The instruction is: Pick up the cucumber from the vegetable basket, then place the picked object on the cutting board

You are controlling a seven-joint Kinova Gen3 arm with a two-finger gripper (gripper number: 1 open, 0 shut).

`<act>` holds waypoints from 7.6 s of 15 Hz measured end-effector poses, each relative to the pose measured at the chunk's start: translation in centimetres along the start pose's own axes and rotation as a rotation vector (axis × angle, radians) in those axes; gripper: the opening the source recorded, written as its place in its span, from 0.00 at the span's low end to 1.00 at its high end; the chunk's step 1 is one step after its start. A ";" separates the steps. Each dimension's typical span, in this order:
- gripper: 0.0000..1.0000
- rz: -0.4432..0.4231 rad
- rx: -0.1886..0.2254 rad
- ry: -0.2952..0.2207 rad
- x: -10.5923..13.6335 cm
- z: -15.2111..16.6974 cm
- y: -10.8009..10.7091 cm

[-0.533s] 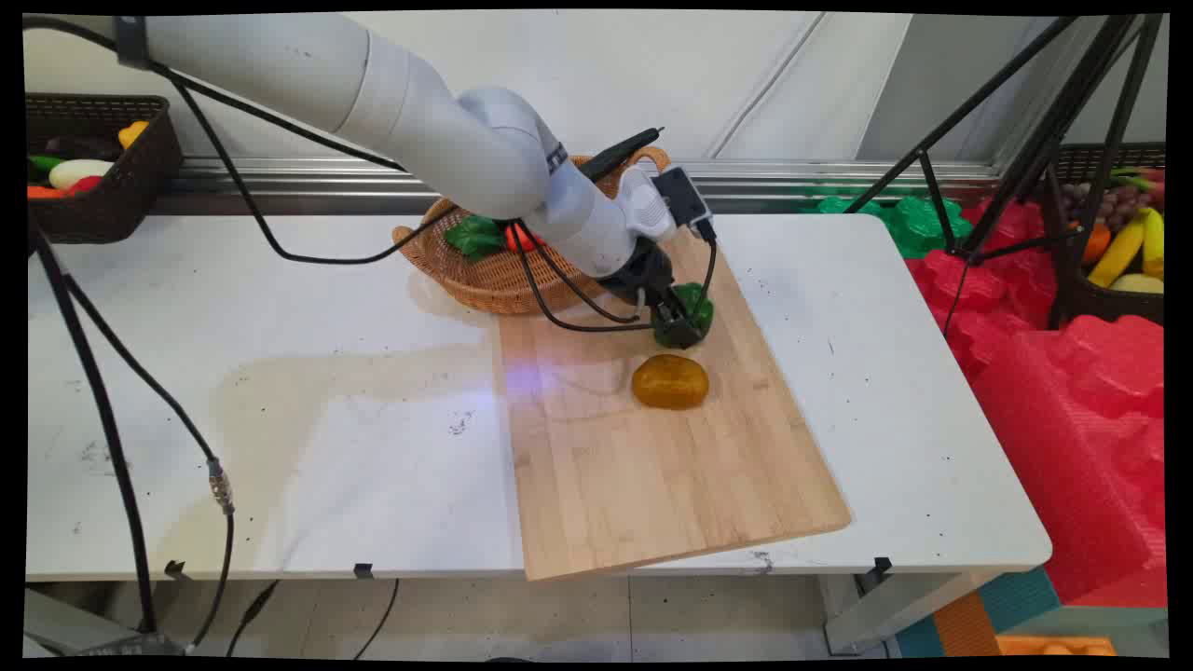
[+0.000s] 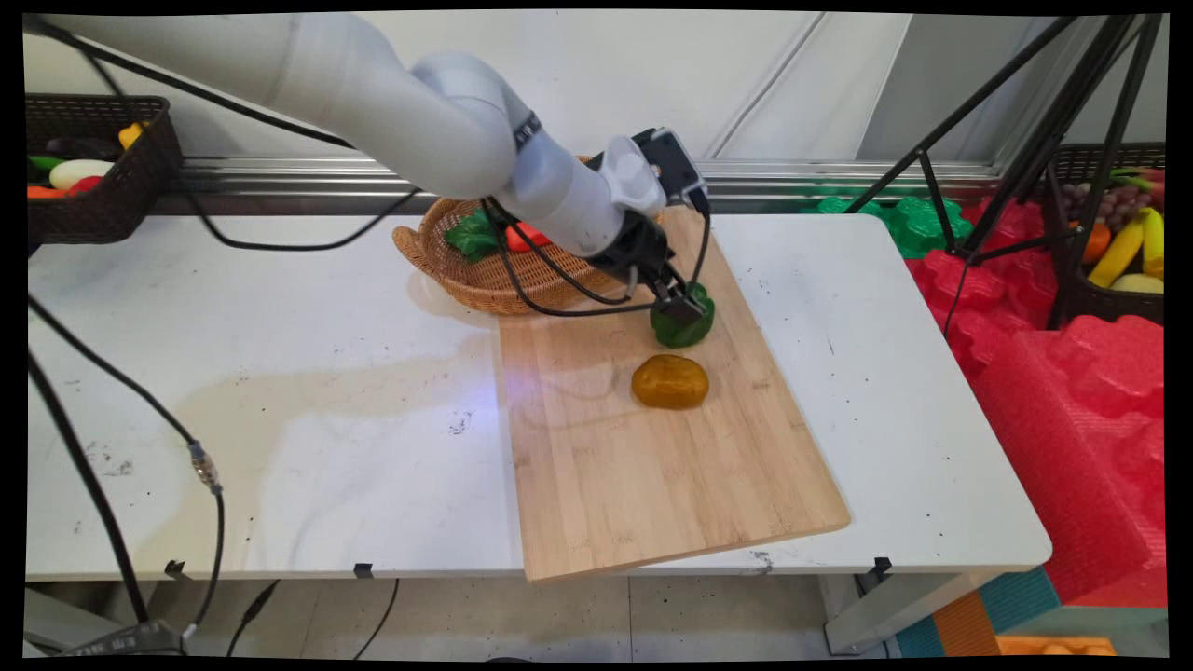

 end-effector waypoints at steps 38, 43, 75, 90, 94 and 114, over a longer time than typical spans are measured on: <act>1.00 -0.184 0.340 -0.058 -3.5 -6.8 -15.9; 1.00 -0.181 0.338 -0.087 -4.1 -1.8 -17.9; 0.00 -0.117 0.442 0.098 -0.2 -8.6 -13.9; 0.00 0.033 0.080 0.038 0.9 -17.5 1.5; 0.00 0.093 -0.033 -0.009 0.9 -16.7 6.0; 0.00 0.297 -0.302 -0.230 -2.9 -1.6 11.7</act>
